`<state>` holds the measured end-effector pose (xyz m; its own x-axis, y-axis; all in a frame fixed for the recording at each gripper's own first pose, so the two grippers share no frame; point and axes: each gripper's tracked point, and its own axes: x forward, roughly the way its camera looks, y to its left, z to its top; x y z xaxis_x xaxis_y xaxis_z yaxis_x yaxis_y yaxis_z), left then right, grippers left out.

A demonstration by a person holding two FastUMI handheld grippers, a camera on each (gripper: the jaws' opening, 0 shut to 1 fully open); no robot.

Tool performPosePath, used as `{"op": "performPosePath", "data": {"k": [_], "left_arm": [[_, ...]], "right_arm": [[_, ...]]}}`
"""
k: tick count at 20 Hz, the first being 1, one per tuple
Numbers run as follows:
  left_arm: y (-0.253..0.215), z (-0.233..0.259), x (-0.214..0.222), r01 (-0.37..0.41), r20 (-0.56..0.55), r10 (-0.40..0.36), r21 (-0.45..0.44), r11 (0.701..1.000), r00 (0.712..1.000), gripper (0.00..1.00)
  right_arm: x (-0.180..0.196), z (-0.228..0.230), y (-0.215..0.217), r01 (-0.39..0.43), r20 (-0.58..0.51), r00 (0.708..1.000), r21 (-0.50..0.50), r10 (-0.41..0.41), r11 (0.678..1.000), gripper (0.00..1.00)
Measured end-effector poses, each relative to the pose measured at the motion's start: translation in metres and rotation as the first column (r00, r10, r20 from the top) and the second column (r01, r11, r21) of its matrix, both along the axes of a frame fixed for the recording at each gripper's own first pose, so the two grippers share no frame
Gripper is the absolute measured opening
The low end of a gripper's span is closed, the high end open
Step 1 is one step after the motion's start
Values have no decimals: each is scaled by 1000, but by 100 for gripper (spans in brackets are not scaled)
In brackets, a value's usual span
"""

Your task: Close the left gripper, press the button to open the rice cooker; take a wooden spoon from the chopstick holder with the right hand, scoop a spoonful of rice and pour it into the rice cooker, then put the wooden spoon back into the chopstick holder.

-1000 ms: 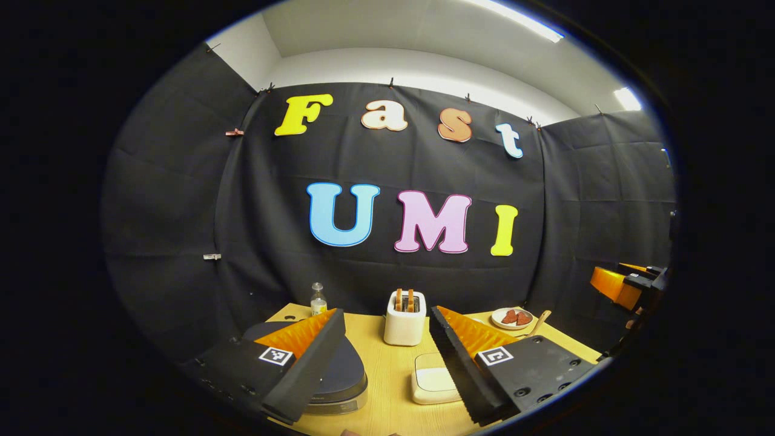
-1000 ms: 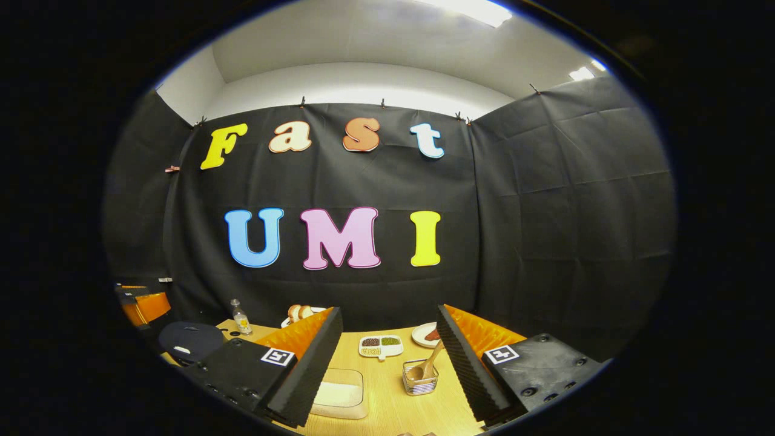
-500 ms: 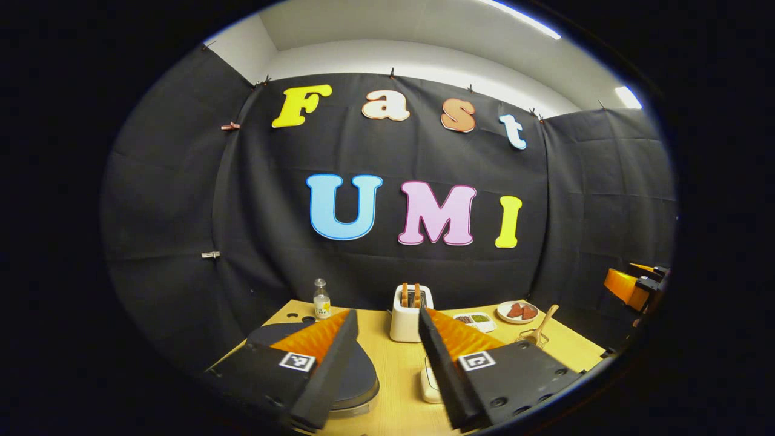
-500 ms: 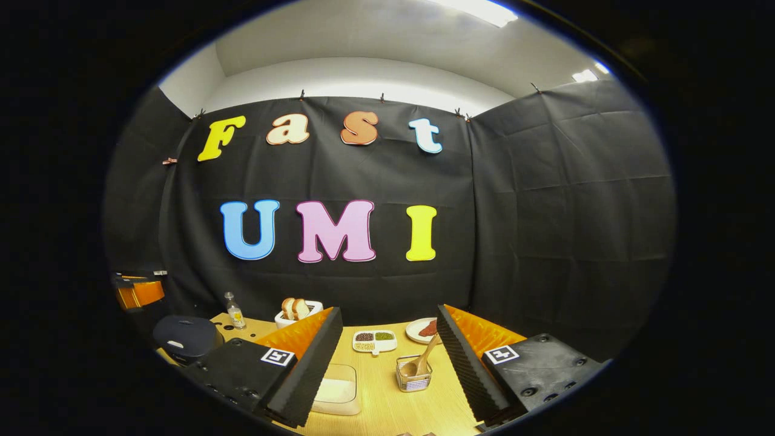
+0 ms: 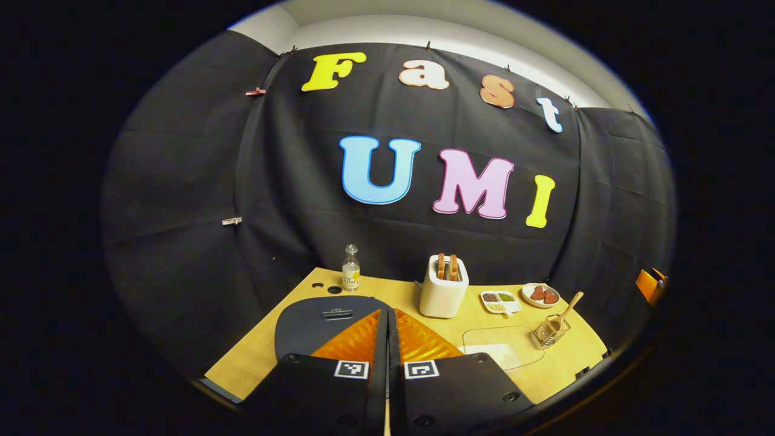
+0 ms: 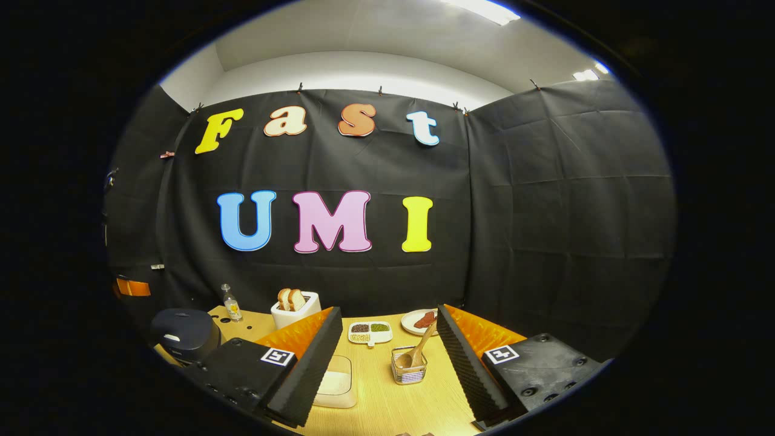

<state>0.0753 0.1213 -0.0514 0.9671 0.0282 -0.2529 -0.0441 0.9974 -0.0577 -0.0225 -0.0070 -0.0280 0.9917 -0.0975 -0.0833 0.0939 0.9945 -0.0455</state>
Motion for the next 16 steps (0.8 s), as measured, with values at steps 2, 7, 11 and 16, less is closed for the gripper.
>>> {"op": "performPosePath", "data": {"k": [2, 7, 11, 16], "left_arm": [[7, -14, 4, 17, -52, -18, -19, 1000, 998, 6], [9, -70, 11, 45, -212, -64, -97, 994, 975, 6], [9, -98, 8, 42, -283, -71, -107, 993, 956, 6], [8, -118, -2, 37, -312, -73, -119, 992, 947, 6]], "right_arm": [[-3, -5, -1, 6, -19, 1000, 6, -6, 1000, 98], [-9, -15, -11, 47, -74, 996, 33, -44, 998, 98], [-12, -22, -19, 84, -105, 991, 48, -78, 995, 98], [-9, -30, -16, 83, -122, 990, 49, -76, 995, 98]]}}
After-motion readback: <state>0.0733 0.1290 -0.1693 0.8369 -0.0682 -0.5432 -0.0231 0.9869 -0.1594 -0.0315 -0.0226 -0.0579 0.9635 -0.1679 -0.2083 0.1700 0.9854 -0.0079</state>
